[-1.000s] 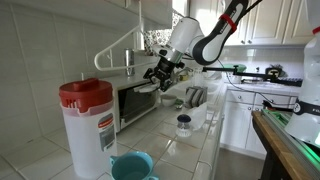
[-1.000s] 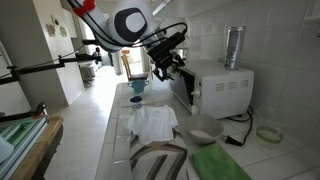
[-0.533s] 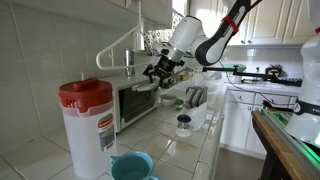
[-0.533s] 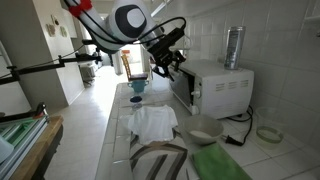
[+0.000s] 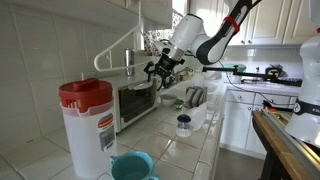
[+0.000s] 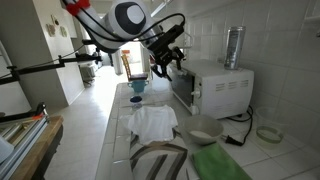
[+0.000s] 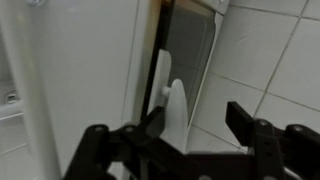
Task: Open the microwave door
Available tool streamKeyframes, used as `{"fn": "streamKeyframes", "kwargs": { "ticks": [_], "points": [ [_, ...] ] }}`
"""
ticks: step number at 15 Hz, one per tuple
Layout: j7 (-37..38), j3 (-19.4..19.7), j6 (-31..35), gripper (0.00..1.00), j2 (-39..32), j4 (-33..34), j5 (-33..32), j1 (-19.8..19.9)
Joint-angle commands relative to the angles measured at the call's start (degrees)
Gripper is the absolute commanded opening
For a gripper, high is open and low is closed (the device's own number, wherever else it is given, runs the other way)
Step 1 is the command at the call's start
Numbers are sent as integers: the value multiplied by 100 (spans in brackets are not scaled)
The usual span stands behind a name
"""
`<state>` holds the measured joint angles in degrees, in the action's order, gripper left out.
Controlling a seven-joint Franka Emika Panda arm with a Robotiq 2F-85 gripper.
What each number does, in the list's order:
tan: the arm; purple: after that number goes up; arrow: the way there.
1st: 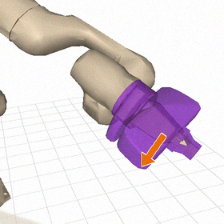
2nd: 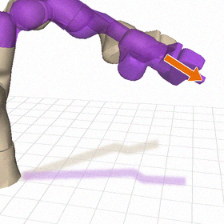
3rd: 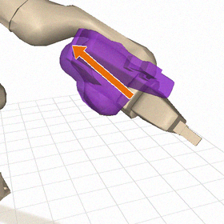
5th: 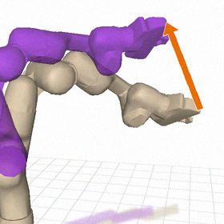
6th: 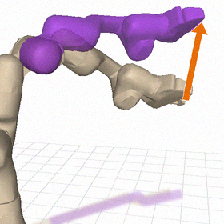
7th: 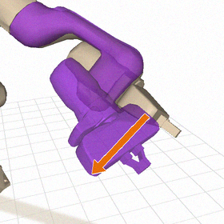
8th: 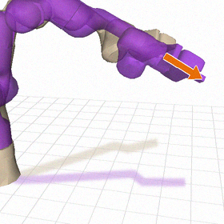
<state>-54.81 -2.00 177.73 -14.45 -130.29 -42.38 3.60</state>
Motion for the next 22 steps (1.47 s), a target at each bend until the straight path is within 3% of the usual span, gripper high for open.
{"fn": "streamKeyframes", "kwargs": {
  "ticks": [1, 2, 8, 9, 16, 22],
  "points": [
    [-3, 45, 30, 55, 99, -188, -22, -76],
    [-1, 23, 25, 58, 109, -238, -2, -79],
    [-57, 17, 34, 54, 211, -549, -64, -135],
    [-59, 21, 40, 47, 217, -580, -69, -140],
    [-92, 8, 15, 62, 294, -797, -71, -160],
    [-112, -9, 6, 63, 317, -975, -66, -167]
  ]
}}
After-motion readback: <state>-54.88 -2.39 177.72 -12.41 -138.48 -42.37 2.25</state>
